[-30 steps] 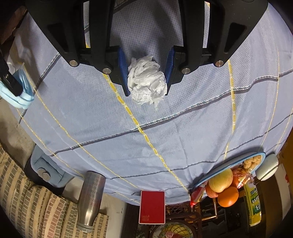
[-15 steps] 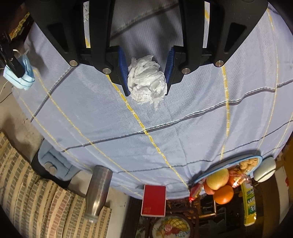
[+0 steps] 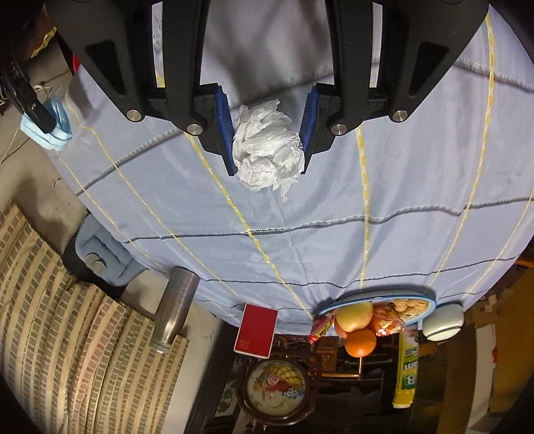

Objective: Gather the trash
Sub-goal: 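Lift the tissue with the left tool while the right tool holds the mask, then carry the tissue and mask over the red wastebasket with both tools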

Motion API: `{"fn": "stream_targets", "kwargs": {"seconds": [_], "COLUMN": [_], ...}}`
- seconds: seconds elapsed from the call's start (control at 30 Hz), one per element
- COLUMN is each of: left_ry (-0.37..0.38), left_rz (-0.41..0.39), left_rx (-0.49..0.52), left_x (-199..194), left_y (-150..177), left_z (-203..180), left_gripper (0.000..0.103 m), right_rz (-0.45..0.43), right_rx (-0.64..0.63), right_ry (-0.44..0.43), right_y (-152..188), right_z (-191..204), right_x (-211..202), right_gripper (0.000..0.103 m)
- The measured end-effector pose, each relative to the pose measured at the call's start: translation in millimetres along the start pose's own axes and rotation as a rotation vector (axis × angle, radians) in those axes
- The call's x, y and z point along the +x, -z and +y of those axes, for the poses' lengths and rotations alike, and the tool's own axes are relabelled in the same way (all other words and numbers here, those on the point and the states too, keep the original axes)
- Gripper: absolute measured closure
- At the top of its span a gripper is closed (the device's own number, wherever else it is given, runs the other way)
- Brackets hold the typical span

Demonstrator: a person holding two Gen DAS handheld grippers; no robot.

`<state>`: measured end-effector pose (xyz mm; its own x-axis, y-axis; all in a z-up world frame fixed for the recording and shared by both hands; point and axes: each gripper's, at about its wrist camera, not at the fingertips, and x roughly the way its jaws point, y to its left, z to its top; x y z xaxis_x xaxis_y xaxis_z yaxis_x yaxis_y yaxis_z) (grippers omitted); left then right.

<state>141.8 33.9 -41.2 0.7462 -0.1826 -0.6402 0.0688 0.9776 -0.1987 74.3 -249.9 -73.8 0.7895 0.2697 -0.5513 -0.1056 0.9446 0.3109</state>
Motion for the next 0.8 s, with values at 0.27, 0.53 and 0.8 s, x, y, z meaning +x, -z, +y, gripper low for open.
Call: {"fn": "stream_targets", "kwargs": {"seconds": [0.27,0.53,0.8], "left_ry": [-0.005,0.172,0.322], "left_rz": [-0.022,0.039,0.161], "left_rx": [0.071,0.178,0.327], "left_x": [-22.5,-13.4,17.1], "left_y": [29.1,49.1,80.0], "left_z": [-27.3,-102.3,-194.4], "left_gripper": [0.067,0.067,0.067], "right_rz": [-0.005,-0.016,0.0], "right_rx": [0.006,0.087,0.254], "right_ry": [0.035,0.136,0.302], "right_y": [13.8,33.9,74.1], "right_z": [-20.8,-81.3,-181.9], "right_x": [-19.8,-51.0,-81.2], "right_gripper": [0.085,0.084,0.084]}}
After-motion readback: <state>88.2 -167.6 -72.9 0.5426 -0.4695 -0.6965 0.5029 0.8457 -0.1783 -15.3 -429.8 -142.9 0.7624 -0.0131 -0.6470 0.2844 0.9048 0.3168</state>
